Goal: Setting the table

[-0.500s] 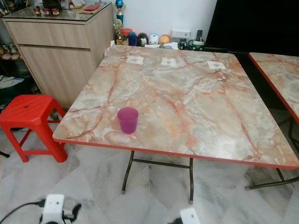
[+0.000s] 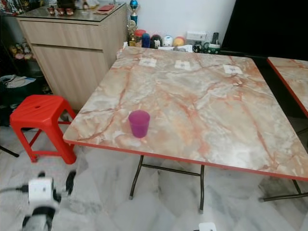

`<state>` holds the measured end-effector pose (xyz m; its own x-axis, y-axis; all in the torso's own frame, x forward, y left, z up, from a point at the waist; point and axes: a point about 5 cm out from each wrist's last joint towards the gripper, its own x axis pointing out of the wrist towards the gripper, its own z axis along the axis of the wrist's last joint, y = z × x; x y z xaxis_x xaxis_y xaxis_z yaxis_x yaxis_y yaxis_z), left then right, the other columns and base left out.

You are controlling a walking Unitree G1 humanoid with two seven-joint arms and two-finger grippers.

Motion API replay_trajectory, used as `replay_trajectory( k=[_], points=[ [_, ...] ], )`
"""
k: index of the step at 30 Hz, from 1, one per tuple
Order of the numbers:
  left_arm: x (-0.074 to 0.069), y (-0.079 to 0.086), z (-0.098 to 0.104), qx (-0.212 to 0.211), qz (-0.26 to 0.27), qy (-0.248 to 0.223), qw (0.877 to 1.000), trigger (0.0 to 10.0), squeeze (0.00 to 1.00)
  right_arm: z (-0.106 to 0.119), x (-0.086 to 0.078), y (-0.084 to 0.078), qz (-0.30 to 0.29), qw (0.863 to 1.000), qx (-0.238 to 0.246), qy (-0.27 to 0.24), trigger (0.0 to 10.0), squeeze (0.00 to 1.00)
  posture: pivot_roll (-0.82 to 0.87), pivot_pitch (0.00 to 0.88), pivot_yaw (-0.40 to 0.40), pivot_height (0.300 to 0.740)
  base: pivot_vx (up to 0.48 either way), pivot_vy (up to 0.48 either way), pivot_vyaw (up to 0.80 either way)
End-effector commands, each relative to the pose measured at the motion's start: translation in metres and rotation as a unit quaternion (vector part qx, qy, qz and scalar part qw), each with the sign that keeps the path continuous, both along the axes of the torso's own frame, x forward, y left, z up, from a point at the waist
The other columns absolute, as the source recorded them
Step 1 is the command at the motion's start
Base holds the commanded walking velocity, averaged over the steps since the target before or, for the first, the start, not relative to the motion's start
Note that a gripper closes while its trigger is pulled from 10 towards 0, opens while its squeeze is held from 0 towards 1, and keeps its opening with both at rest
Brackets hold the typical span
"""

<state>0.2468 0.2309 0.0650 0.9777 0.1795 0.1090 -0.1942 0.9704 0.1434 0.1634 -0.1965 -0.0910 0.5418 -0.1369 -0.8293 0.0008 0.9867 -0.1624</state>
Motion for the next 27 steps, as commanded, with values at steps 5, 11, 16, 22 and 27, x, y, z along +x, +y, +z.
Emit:
replay_trajectory(
  k=[5, 11, 16, 22, 27],
  points=[
    [0.004, -0.017, 0.015, -0.008, -0.018, -0.020, 1.000, 10.0, 1.00, -0.001, -0.005, -0.007, -0.026, 1.000, 0.001, -0.004, 10.0, 0.00, 0.06, 0.069, -0.026, 0.740, 0.000, 0.000, 0.00],
    [0.012, -0.035, 0.028, -0.023, -0.073, -0.023, 0.997, 10.0, 1.00, -0.001, -0.006, -0.008, -0.032, 0.999, -0.001, -0.006, 10.0, 0.00, 0.06, 0.074, -0.027, 0.740, 0.000, 0.000, 0.00],
    [0.019, -0.040, 0.027, -0.030, -0.098, -0.010, 0.995, 10.0, 0.87, 0.000, -0.004, -0.008, -0.042, 0.999, -0.002, -0.010, 10.0, 0.00, 0.05, 0.089, -0.024, 0.740, 0.000, 0.000, 0.00],
    [0.025, -0.042, 0.033, -0.039, -0.110, -0.010, 0.993, 10.0, 0.00, 0.001, -0.001, -0.006, -0.045, 0.999, 0.005, -0.017, 10.0, 0.00, 0.05, 0.103, -0.027, 0.740, 0.000, 0.000, -0.78],
    [0.026, -0.042, 0.034, -0.042, -0.114, -0.006, 0.993, 10.0, 0.00, 0.001, -0.001, -0.006, -0.041, 0.999, 0.004, -0.018, 10.0, 0.00, 0.05, 0.112, -0.027, 0.740, 0.000, 0.000, -0.78]
  ],
)
